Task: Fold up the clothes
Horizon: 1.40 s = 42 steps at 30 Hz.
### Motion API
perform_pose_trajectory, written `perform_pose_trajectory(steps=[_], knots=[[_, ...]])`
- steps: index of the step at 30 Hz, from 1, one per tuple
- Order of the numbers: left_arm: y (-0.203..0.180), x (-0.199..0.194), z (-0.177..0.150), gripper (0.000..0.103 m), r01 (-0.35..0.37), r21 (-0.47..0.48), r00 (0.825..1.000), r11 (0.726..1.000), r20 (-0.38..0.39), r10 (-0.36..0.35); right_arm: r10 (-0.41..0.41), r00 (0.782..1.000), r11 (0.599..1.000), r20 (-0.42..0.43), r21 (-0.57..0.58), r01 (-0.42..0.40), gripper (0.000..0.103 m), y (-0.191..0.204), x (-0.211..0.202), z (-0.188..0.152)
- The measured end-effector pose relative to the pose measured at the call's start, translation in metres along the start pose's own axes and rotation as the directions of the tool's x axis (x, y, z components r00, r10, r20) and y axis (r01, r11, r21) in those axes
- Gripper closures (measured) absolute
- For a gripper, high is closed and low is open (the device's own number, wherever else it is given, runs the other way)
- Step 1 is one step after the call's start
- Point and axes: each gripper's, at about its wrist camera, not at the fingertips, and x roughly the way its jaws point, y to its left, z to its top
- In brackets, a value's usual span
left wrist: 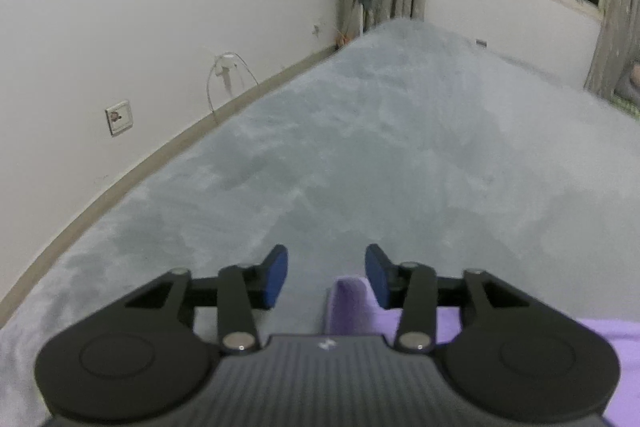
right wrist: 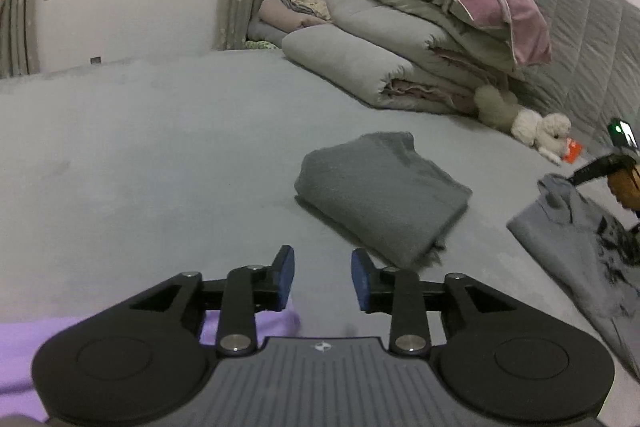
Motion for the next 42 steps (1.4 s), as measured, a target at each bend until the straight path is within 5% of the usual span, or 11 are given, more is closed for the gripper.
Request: perform_pose_trajectory(steps=[7,16,19,21,22,26,33,39,42], knots=[[0.036,-0.094,-0.044,0.045,0.133,-0.06,0.991,0.989,-0.003,-0.134,0.175,0.983,0.984,-0.052,0.02,-0.174,0.069,-0.004,-0.064,-0.036],[0.049,-0.091,-0.097,0.045,0.217,-0.107,0.962,0.97,-0.145,-0.232,0.411,0.905,0.91,-0.11,-0.014,-0.415,0.055,0.002,-0.16,-0.092],[0.048,-0.085,-0.108,0.052,0.196,-0.096,0.966,0.976,-0.15,-0.209,0.465,0.876,0.881,-0.131,-0.026,-0.472,0.054,0.005,-0.178,-0.108],[0.051,-0.091,-0.108,0.08,0.173,-0.078,0.976,0.982,-0.121,-0.181,0.48,0.865,0.871,-0.146,-0.037,-0.49,0.054,0.009,-0.178,-0.116],[0.052,-0.094,-0.108,0.083,0.161,-0.069,0.98,0.985,-0.106,-0.167,0.488,0.859,0.866,-0.154,-0.043,-0.499,0.054,0.011,-0.178,-0.121],[0.057,-0.106,-0.107,0.084,0.111,-0.036,0.993,0.993,-0.045,-0.113,0.526,0.83,0.837,-0.185,-0.057,-0.544,0.054,0.02,-0.177,-0.132],[0.065,-0.127,-0.106,0.084,0.018,0.014,0.998,1.0,0.067,-0.019,0.551,0.821,0.816,-0.15,-0.108,-0.567,0.054,0.017,-0.192,-0.132],[0.05,-0.089,-0.129,0.079,-0.054,0.127,0.996,0.99,-0.059,0.062,0.532,0.828,0.824,-0.177,-0.118,-0.555,0.054,0.018,-0.187,-0.135],[0.043,-0.099,-0.125,0.069,-0.051,0.136,0.998,0.989,-0.019,0.054,0.532,0.83,0.823,-0.167,-0.125,-0.554,0.053,0.014,-0.19,-0.133]])
